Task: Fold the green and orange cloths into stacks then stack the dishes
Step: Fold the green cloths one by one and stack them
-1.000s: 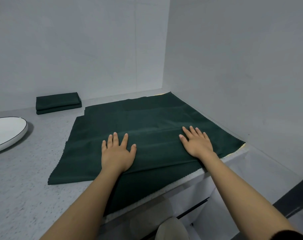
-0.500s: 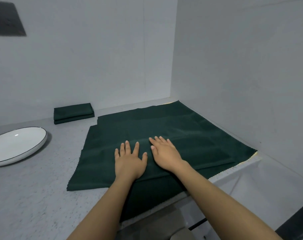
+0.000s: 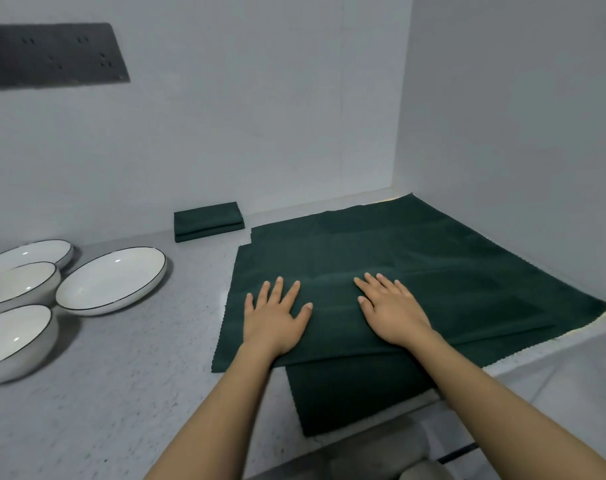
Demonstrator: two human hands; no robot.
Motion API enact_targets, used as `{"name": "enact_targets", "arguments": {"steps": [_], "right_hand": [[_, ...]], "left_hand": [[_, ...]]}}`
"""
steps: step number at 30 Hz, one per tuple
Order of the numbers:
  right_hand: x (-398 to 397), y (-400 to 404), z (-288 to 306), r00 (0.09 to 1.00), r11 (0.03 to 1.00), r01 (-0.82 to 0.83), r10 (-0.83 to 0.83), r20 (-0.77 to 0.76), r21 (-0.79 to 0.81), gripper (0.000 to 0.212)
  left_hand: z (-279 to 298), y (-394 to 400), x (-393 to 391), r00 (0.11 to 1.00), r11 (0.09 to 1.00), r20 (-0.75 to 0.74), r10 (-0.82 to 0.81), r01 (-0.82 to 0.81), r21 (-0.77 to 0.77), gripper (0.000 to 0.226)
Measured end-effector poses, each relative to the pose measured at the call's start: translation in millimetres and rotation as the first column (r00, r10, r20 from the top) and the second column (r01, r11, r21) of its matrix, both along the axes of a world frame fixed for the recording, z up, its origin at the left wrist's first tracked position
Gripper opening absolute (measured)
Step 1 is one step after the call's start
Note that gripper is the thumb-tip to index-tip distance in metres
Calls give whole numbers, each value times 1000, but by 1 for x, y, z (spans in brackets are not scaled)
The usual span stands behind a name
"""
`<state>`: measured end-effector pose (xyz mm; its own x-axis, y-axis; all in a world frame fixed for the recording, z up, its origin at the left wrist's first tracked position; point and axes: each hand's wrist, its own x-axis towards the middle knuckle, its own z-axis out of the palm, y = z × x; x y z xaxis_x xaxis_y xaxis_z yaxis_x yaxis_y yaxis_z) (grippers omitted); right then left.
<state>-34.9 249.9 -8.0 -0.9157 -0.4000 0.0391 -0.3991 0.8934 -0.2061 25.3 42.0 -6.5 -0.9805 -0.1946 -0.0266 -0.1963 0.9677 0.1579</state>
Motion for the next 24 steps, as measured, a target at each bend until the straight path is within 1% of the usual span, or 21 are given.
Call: {"name": "enact_targets", "arguments": {"steps": [4,9,12,14,16,20,24], "right_hand": [[2,-1,0,1000,1000,9,-9,4,7,50],[7,-5,2,999,1000,-1,1,39,23,50],[4,-5,13,997,999,-31,30,68,13,51],[-7,-4,22,999,999,-34,35,28,-40,50],[-24,-6,30,1000,996,-22,21,-11,-90,47],[-68,-13,37,1000,994,21,-22,-5,-107,44],[-117,-20,37,998,992,45,-49,-30,-117,42]], "left_hand": [[-1,-26,9,999,999,21,50,-50,-9,66],[1,-29,11,998,999,31,50,-50,13,68],[5,-28,9,998,997,-3,62,-62,38,66],[11,-26,-1,994,994,-73,85,-80,68,61],[19,-22,-17,989,994,-127,69,-57,97,55],[23,-19,-63,988,984,-151,9,18,177,45],[29,-22,-108,980,966,-199,28,25,258,37]]}}
